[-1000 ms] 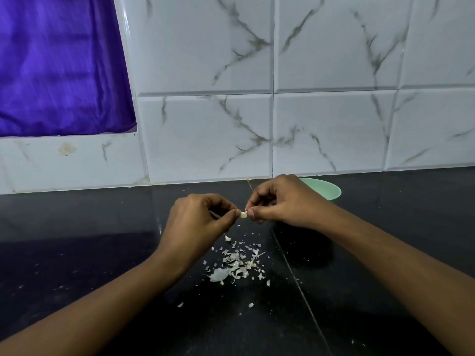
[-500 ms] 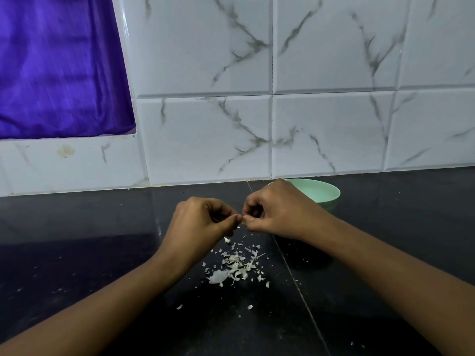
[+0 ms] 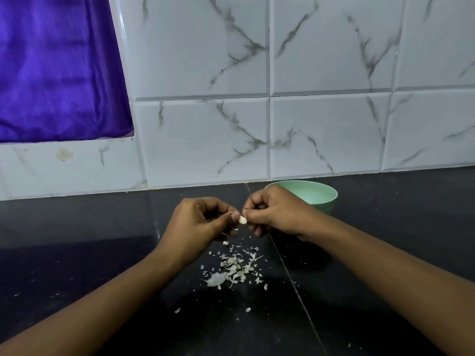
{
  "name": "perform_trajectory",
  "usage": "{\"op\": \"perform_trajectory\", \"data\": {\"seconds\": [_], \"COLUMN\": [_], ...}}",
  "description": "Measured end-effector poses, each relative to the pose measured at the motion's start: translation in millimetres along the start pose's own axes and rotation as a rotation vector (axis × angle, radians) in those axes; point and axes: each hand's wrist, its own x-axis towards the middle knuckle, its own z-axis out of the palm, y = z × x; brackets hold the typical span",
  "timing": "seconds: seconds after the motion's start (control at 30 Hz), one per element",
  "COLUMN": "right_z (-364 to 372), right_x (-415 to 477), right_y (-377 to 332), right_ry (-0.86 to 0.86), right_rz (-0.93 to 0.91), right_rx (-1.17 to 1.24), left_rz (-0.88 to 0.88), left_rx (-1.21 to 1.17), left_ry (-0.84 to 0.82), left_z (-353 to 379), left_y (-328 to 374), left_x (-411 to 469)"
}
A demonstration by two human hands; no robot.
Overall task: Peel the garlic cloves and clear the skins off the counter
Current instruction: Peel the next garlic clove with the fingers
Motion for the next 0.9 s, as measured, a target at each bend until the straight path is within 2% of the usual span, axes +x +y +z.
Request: {"op": "perform_trajectory", "data": {"seconds": [0.07,0.17,0.33,0.47,0.6,0.67,0.77,0.9], "right_z": [-1.7,-4.3,-9.8,-7.4,-5.6,-5.8,-5.5,4.2], "right_x": [-0.1,-1.2,0.2,-0.7,-0.6,-0.2,2.5,2.7], "right_y": [4.8,7.8,6.2,3.7,0.0,1.7,5.9,10.0], "right_ry": [-0.086,-0.152,-0.033,0.006,-0.066,-0.083,0.042,0.190], "right_rz": [0.077,0.111,0.003,-0.029,0.037,0.019,-0.142,-0.282], "right_rx": [0.113,0.103,-0.047,-0.030,0.023,-0.026,-0.112,-0.064], "left_rz": [-0.018,-0.071,-0.158,-0.229,-0.287,-0.307,-0.300,-0.245], "left_rx": [-0.078,-0.150,-0.245,-0.269,-0.300,-0.318,-0.326,-0.322], "left_ry": [-0.022,-0.020,0.056,0.100,0.108,0.104,0.100,0.138], "left_z": [1.4,1.7,1.4,0.8,0.3,0.1,0.0,1.6], "left_y": [1.1,0.3,-0.7,-2.4,-3.3,-3.7,-3.8,-3.1], "left_x": [0.1,1.7,3.1,4.2,5.5,5.9,5.7,5.0]}}
